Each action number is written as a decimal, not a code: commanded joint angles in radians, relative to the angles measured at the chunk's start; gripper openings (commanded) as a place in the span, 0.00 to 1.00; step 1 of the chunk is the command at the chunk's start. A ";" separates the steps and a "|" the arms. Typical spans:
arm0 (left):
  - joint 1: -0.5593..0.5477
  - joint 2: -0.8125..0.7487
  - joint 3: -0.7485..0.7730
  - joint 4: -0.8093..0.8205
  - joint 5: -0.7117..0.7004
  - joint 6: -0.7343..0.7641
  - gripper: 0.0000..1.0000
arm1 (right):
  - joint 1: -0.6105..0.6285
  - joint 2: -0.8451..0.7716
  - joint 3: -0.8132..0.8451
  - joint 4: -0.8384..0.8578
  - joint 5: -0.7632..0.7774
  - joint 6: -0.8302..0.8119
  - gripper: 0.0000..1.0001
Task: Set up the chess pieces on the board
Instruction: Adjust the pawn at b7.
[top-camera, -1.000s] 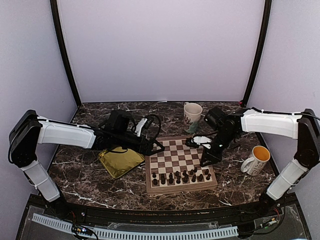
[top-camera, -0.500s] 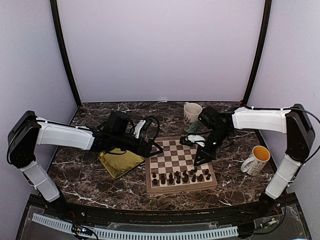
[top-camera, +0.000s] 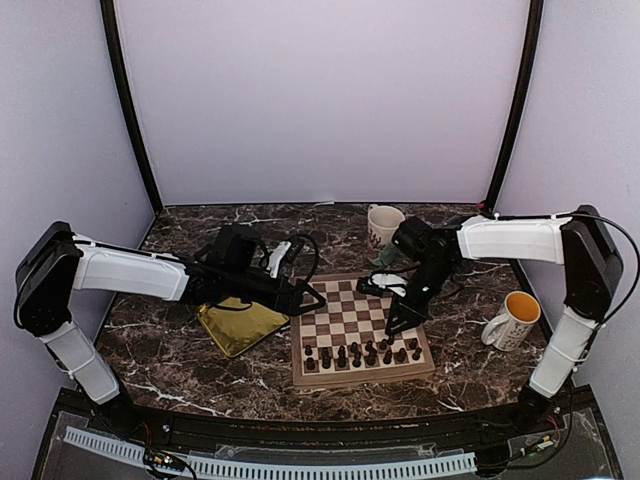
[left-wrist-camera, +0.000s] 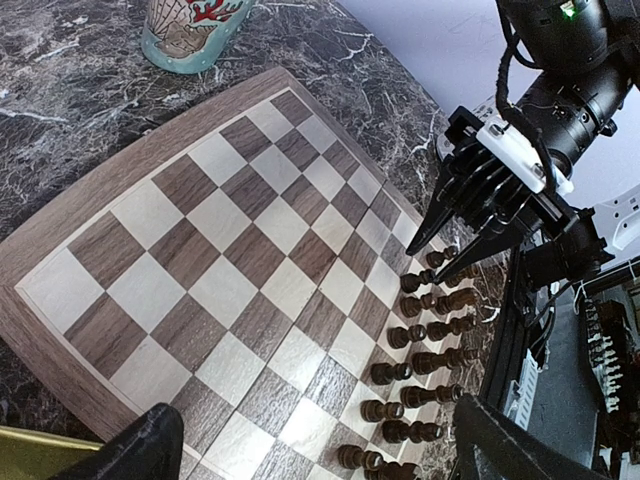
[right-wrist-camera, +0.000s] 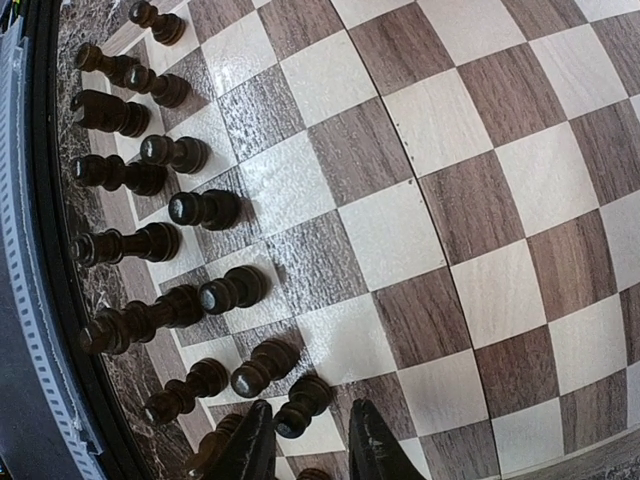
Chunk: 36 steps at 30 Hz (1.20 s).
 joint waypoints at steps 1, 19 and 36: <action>-0.004 -0.024 -0.016 0.019 0.009 -0.008 0.97 | 0.009 0.026 0.027 -0.015 -0.023 -0.003 0.26; -0.003 0.000 -0.011 0.028 0.026 -0.018 0.97 | 0.010 0.002 -0.016 -0.048 -0.010 -0.015 0.20; -0.003 0.029 0.000 0.043 0.043 -0.030 0.97 | 0.009 -0.032 -0.067 -0.057 0.004 -0.018 0.17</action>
